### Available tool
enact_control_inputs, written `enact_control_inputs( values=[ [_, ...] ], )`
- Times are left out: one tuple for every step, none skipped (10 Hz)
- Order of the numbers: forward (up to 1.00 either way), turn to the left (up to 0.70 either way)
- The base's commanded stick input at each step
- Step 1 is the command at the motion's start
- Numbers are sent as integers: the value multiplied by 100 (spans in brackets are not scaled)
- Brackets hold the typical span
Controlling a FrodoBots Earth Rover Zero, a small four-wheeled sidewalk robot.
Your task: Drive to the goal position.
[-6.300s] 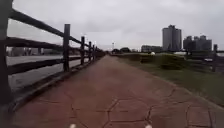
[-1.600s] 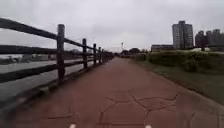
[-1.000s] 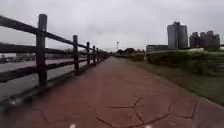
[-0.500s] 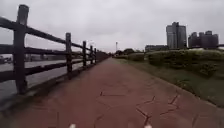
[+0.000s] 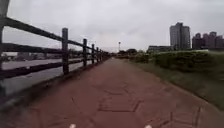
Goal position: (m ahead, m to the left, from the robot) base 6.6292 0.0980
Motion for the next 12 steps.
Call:
enact_control_inputs(
  values=[
    [0,0],
    [30,0],
    [92,0],
    [100,0],
    [100,0],
    [100,0],
    [100,0],
    [100,0],
    [100,0],
    [100,0],
    [100,0],
    [100,-40]
  ],
)
